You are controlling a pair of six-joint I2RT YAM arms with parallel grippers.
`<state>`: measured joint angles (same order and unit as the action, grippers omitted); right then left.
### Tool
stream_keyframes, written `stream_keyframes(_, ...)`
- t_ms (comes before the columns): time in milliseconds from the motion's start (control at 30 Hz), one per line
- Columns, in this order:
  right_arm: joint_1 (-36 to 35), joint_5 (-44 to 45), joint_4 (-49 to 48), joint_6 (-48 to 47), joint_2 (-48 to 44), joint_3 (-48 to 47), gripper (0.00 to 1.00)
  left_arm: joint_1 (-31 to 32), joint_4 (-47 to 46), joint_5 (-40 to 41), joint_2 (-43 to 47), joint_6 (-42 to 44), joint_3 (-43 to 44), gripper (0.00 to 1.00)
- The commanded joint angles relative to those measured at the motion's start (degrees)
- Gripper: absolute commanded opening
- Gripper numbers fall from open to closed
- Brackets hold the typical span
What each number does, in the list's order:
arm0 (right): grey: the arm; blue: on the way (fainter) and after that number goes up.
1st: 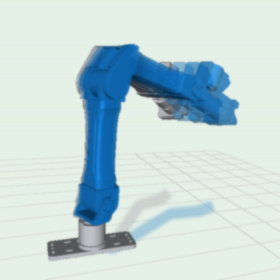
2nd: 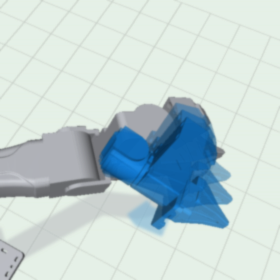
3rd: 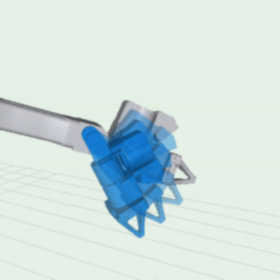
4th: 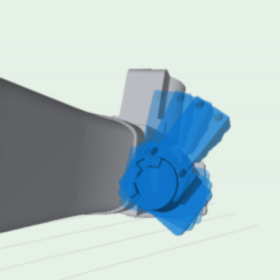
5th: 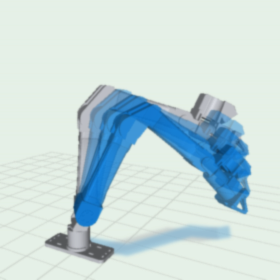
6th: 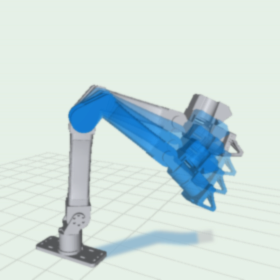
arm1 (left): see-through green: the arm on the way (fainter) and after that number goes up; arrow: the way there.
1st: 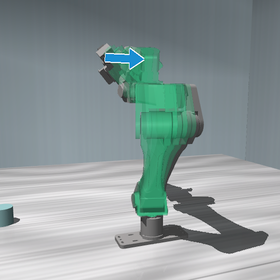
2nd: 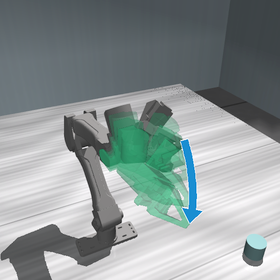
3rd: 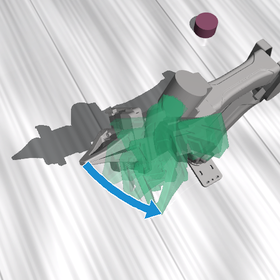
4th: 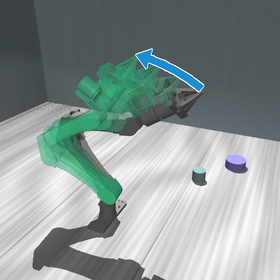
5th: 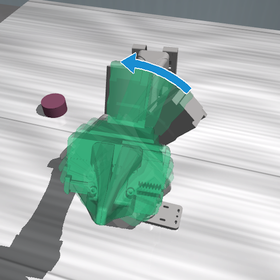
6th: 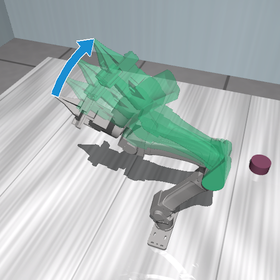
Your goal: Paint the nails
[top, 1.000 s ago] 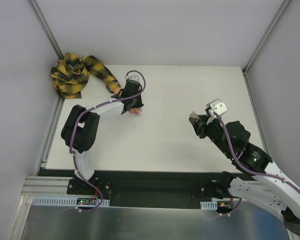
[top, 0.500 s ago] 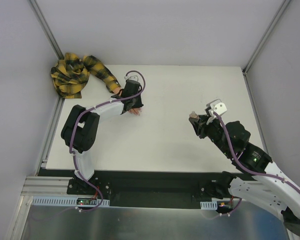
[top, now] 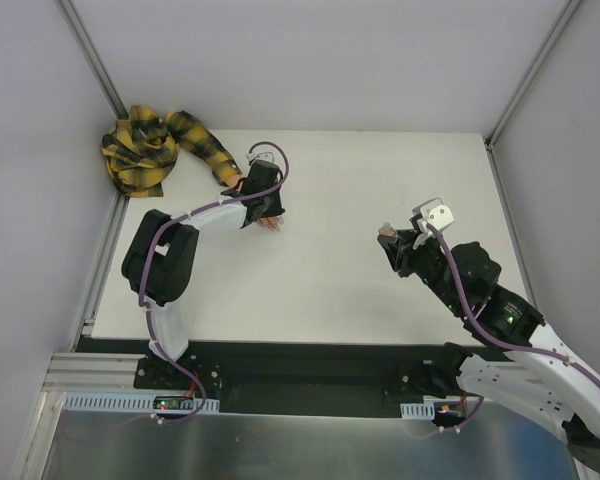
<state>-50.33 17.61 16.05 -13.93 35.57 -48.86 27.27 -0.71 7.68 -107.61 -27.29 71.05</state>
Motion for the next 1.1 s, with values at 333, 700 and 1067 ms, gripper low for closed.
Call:
stream_keyframes(333, 0.4, -0.38, -3.22, 0.84, -0.77, 0.17, 0.0, -0.72, -5.79, -2.58, 0.65, 1.89, -0.47, 0.0)
stream_keyframes(700, 0.32, -0.55, -3.31, 0.84, -0.59, 0.08, 0.0, -1.25, -1.31, 0.58, 0.83, -1.01, -0.74, 0.0)
stream_keyframes(1067, 0.4, -0.64, -3.31, 0.93, -0.42, 0.17, 0.0, -1.51, -0.6, 0.59, 1.18, -1.19, -0.38, 0.0)
